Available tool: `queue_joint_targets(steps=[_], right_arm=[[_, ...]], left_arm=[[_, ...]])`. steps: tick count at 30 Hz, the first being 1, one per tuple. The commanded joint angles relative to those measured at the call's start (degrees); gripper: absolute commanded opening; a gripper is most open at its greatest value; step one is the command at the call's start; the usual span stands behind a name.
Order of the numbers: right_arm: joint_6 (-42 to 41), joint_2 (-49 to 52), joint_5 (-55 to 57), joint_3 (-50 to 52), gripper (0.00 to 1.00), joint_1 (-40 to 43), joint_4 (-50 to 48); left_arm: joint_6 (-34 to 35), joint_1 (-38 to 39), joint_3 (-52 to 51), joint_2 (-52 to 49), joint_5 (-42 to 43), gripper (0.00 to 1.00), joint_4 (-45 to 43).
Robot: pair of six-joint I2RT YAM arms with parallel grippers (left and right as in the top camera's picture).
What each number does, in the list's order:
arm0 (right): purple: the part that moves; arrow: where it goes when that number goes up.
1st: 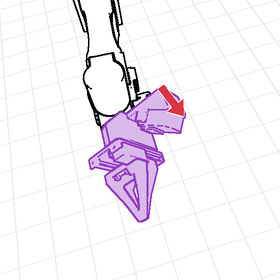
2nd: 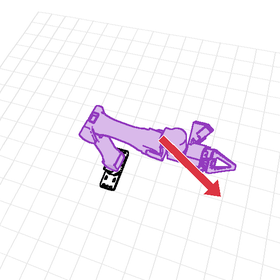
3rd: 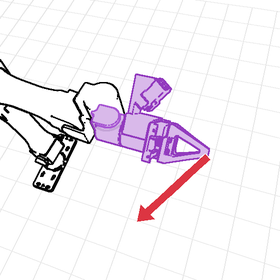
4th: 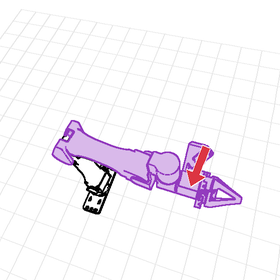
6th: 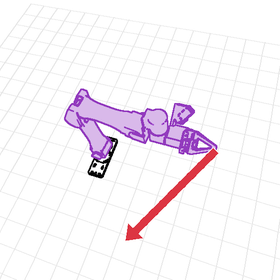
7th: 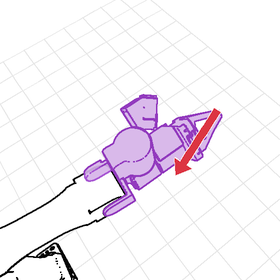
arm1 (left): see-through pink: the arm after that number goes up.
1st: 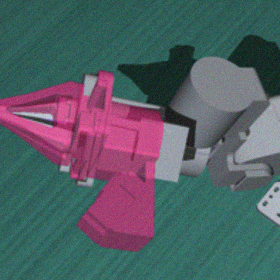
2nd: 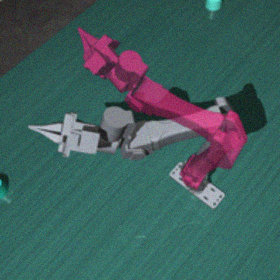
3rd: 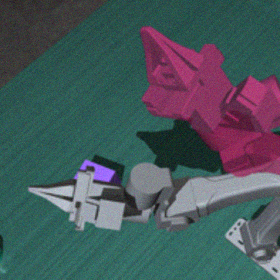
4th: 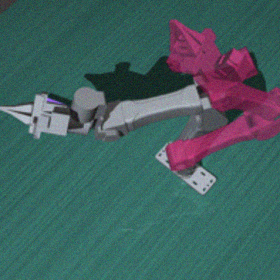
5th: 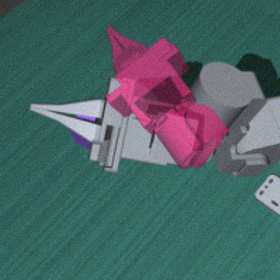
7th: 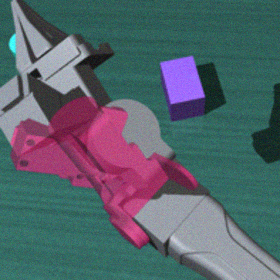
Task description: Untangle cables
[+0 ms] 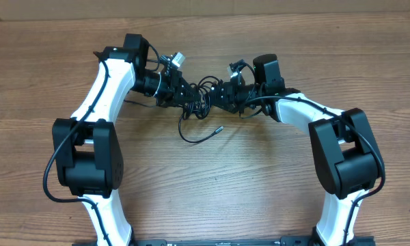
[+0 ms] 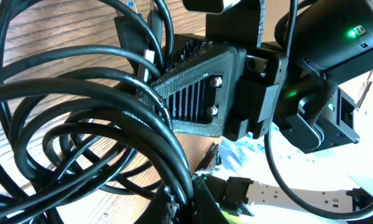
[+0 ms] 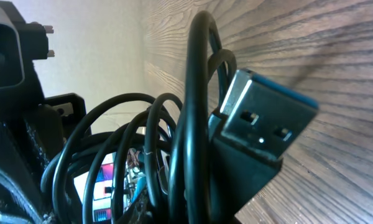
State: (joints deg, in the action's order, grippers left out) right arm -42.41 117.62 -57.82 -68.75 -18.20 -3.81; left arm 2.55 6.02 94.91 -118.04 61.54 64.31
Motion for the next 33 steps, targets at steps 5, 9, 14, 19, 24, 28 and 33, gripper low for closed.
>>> queue_joint_targets(steps=[5,9,14,19,24,28,33], right_arm=[[0.0,0.3,-2.3,0.1,0.04,-0.1,0.1],[2.4,0.3,-2.1,0.1,0.04,-0.1,1.9],[5.5,0.3,5.1,0.1,0.04,-0.1,9.5],[8.0,0.3,10.5,0.1,0.04,0.9,16.1],[9.2,0.3,10.4,0.1,0.04,3.7,21.2],[13.0,0.3,10.7,0.1,0.04,6.3,25.6],[14.7,0.3,14.6,0.1,0.04,9.4,30.9]], left_arm=[[-3.5,0.5,0.9,0.1,1.6,0.04,-0.1],[-3.8,0.4,0.9,0.1,-6.6,0.04,-0.4],[-3.3,0.4,0.9,0.1,-23.5,0.04,-1.2],[0.0,0.3,0.9,0.1,-35.3,0.04,-2.2],[6.0,0.3,0.9,0.1,-50.4,0.04,-3.3],[9.4,0.3,0.9,0.1,-58.6,0.04,-3.3],[12.0,0.3,0.8,0.1,-65.4,0.04,-3.3]])
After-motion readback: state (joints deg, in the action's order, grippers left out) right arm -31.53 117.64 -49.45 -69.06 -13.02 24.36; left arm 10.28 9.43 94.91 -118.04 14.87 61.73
